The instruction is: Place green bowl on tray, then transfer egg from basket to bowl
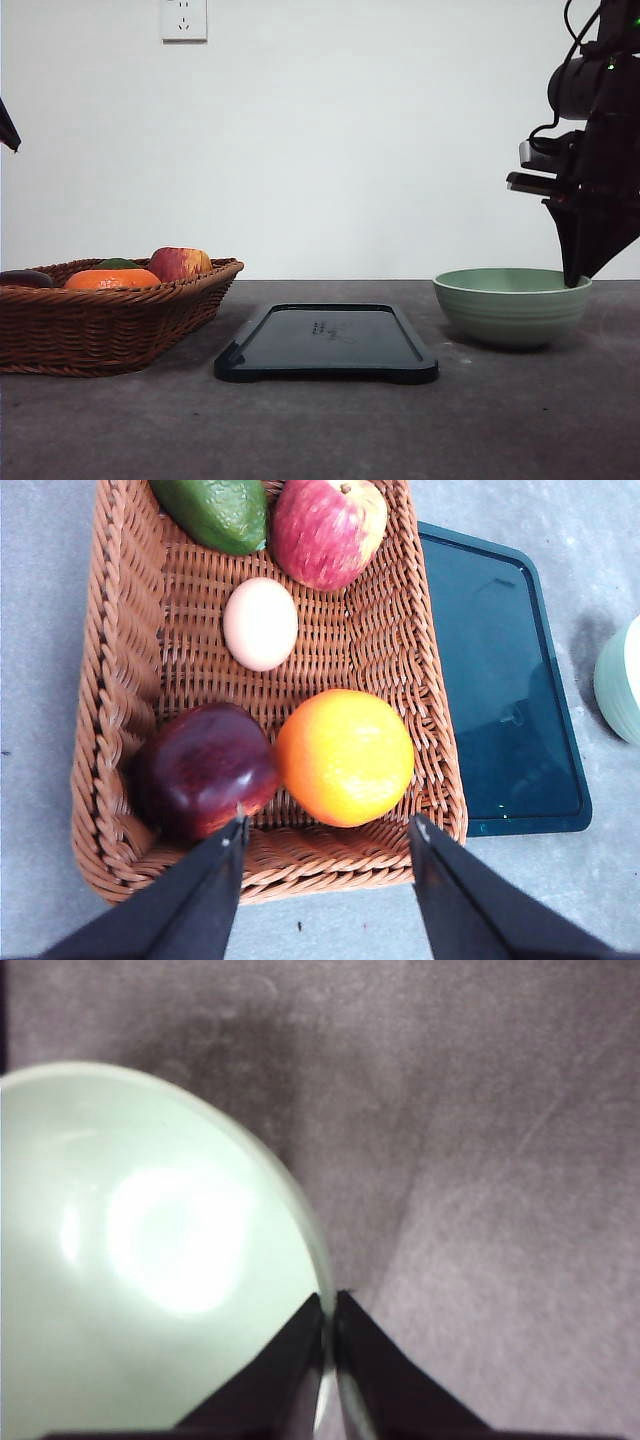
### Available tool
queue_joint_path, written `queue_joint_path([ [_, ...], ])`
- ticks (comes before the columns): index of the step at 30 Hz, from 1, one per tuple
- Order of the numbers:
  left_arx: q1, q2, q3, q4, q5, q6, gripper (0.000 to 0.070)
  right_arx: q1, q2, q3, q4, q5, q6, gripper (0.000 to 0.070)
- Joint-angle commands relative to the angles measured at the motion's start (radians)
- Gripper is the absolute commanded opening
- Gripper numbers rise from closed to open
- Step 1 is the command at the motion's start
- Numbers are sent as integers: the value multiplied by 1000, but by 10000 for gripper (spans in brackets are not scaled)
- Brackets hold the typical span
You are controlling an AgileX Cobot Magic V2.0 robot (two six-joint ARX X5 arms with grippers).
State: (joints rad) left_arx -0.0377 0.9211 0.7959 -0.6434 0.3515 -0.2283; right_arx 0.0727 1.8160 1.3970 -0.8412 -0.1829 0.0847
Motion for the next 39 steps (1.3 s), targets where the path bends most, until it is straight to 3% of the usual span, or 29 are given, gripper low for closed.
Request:
queue_joint_path([
  [1,-3,8,17,8,8,0,311,3,26,42,-14,0,-15,6],
  [16,-3,8,17,16,8,1,311,81,26,277,-140,-41,-12,6],
  [30,-3,8,17,38,8,4,311,295,67,329,-37,-79,68,6],
  [39,-3,9,17,37,8,4,311,372,176,400,-14,-79,88,6],
])
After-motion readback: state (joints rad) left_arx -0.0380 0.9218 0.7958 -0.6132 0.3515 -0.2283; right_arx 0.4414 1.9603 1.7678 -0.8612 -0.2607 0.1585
